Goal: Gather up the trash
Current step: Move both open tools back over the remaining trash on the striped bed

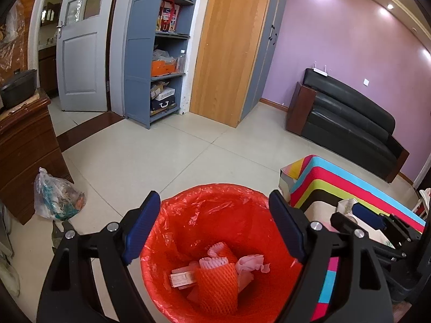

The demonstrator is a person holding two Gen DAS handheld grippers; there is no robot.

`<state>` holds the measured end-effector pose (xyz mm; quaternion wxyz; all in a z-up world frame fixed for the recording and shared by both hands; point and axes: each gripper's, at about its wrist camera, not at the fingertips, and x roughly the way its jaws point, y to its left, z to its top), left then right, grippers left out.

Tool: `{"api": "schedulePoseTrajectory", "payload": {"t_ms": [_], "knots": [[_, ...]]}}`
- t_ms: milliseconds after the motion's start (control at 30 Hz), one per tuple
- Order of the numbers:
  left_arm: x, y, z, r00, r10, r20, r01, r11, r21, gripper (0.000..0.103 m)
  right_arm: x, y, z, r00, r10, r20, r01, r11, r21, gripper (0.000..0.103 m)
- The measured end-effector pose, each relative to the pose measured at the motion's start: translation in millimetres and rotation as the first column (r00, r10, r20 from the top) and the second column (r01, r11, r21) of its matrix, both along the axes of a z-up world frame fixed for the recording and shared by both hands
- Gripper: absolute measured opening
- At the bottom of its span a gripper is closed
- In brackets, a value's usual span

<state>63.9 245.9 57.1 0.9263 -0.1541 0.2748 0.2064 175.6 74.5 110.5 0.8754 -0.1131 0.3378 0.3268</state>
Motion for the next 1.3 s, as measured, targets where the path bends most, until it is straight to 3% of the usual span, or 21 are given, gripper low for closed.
{"api": "schedulePoseTrajectory", "payload": {"t_ms": [667, 1300], "knots": [[19, -39, -3, 0.996, -0.087, -0.002, 0.087, 0.995, 0.038, 0.080, 24, -108, -1, 0.988, -0.155, 0.012, 0.155, 0.988, -0.009, 0.053], [45, -99, -16, 0.980, -0.196, -0.032, 0.198, 0.977, 0.081, 0.080, 35, -194, -22, 0.961, -0.274, -0.023, 0.274, 0.962, -0.019, 0.053]]}}
